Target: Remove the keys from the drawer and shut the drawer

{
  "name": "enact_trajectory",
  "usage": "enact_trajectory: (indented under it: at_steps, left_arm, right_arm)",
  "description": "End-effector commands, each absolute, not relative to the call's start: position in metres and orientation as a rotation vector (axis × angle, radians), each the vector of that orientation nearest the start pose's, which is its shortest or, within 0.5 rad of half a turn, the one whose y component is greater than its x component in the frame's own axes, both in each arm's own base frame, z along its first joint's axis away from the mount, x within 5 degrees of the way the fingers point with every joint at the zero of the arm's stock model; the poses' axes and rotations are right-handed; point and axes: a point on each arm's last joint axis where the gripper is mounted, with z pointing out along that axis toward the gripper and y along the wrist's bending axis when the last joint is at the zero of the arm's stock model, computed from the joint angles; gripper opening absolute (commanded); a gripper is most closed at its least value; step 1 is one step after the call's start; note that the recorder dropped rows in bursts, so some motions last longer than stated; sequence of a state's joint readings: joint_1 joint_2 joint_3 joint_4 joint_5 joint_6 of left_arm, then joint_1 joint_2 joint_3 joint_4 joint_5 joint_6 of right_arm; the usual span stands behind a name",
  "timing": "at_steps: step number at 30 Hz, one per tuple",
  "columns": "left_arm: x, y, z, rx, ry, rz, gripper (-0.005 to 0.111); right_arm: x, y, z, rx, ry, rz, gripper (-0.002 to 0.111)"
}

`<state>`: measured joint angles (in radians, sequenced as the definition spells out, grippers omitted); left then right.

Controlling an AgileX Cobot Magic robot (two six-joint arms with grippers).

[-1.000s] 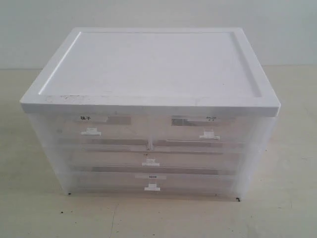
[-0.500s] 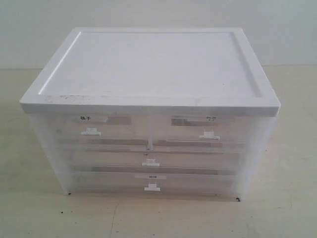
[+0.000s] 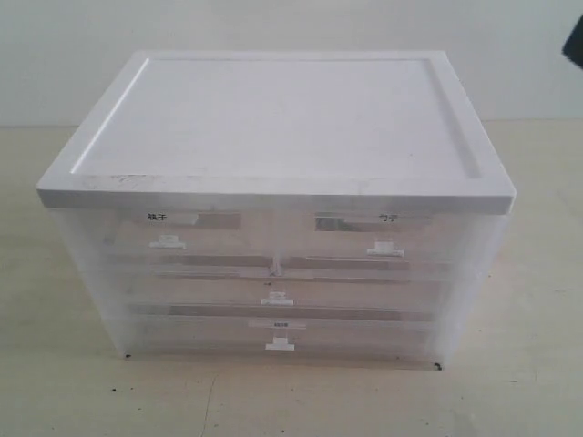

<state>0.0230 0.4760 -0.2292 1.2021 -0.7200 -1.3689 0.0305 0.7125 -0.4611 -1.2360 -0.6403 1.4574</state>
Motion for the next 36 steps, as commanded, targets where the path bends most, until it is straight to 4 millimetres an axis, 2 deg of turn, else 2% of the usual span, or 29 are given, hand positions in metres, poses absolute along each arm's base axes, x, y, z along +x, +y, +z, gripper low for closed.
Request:
enact_trajectory:
  at_steps: [1, 5, 8, 14, 18, 22, 24, 27, 29, 33, 36]
  left_arm:
    - [0.109, -0.061, 0.267, 0.473, 1.51, -0.708, 0.005]
    - [0.125, -0.067, 0.253, 0.567, 1.548, -0.783, 0.005]
    - [0.135, -0.075, 0.237, 0.634, 1.622, -0.864, 0.005]
    - [0.143, -0.11, 0.199, 0.95, 1.667, -0.826, 0.005]
    - [0.138, -0.136, 0.184, 1.194, 1.505, -0.706, 0.005]
    - [0.141, -0.152, 0.173, 1.282, 1.398, -0.516, 0.006]
    - [0.142, -0.16, 0.167, 1.354, 1.364, -0.457, 0.014]
    - [0.146, -0.175, 0.158, 1.431, 1.364, -0.452, 0.036]
    - [0.157, -0.189, 0.153, 1.447, 1.381, -0.412, 0.049]
    - [0.167, -0.195, 0.148, 1.513, 1.306, -0.169, 0.049]
    - [0.165, -0.196, 0.147, 1.578, 1.242, -0.087, 0.048]
  right_arm:
    - [0.179, 0.063, 0.308, -0.344, 1.62, 0.777, 0.0]
    - [0.213, 0.069, 0.29, -0.384, 1.652, 0.844, 0.0]
    - [0.229, 0.069, 0.276, -0.396, 1.671, 0.826, 0.0]
    - [0.238, 0.07, 0.261, -0.482, 1.675, 0.767, 0.0]
    - [0.237, 0.07, 0.26, -0.515, 1.674, 0.742, 0.0]
    - [0.239, 0.069, 0.263, -0.504, 1.636, 0.712, 0.0]
    - [0.24, 0.069, 0.263, -0.51, 1.632, 0.7, 0.0]
    - [0.24, 0.069, 0.263, -0.508, 1.631, 0.7, 0.0]
    - [0.24, 0.068, 0.263, -0.507, 1.634, 0.696, 0.0]
    - [0.239, 0.069, 0.262, -0.522, 1.639, 0.692, 0.0]
    - [0.239, 0.069, 0.262, -0.521, 1.64, 0.693, 0.0]
